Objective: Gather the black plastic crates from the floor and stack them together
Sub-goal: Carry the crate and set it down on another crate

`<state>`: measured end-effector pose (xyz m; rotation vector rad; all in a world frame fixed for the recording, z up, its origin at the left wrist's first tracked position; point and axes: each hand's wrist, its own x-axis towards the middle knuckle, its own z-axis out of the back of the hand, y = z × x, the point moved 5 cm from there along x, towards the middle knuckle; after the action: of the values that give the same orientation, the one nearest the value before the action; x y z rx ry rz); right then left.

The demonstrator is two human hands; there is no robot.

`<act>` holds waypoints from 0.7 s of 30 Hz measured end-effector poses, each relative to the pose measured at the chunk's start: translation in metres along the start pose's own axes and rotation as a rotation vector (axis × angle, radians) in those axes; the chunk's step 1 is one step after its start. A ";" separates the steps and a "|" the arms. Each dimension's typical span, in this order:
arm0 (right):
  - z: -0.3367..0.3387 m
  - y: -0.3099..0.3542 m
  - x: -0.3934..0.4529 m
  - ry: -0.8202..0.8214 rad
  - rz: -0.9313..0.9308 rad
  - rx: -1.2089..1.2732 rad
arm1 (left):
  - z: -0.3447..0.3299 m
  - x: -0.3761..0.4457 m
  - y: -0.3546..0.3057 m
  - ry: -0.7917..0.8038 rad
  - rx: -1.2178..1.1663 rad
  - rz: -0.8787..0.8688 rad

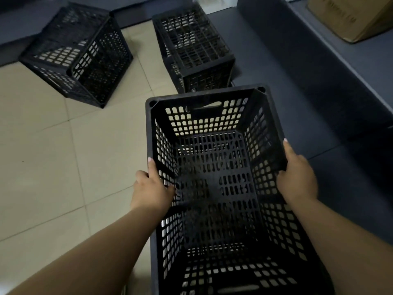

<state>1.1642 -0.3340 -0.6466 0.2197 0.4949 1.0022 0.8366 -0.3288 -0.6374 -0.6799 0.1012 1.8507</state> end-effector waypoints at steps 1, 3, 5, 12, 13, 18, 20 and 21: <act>0.000 0.000 0.000 0.001 0.001 -0.006 | 0.000 0.000 0.000 -0.002 -0.002 0.000; 0.000 0.001 0.000 0.002 0.004 -0.023 | -0.001 0.000 0.000 -0.007 -0.004 0.002; 0.000 0.001 0.000 -0.002 0.002 -0.029 | -0.002 -0.001 -0.001 -0.016 -0.014 0.006; -0.003 -0.001 -0.006 0.017 0.012 -0.024 | -0.007 -0.008 0.006 -0.049 -0.031 0.022; -0.002 -0.002 -0.007 0.020 0.014 -0.026 | -0.007 -0.010 0.007 -0.048 -0.028 0.022; -0.004 -0.005 -0.014 0.028 0.011 -0.022 | -0.008 -0.014 0.012 -0.022 -0.030 0.023; -0.007 -0.005 -0.019 0.030 0.009 -0.029 | -0.008 -0.016 0.015 -0.003 -0.024 0.032; -0.008 -0.005 -0.021 0.029 0.008 -0.035 | -0.008 -0.017 0.017 0.002 -0.019 0.032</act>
<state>1.1547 -0.3553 -0.6494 0.1760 0.5027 1.0222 0.8287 -0.3527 -0.6398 -0.6975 0.0966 1.8838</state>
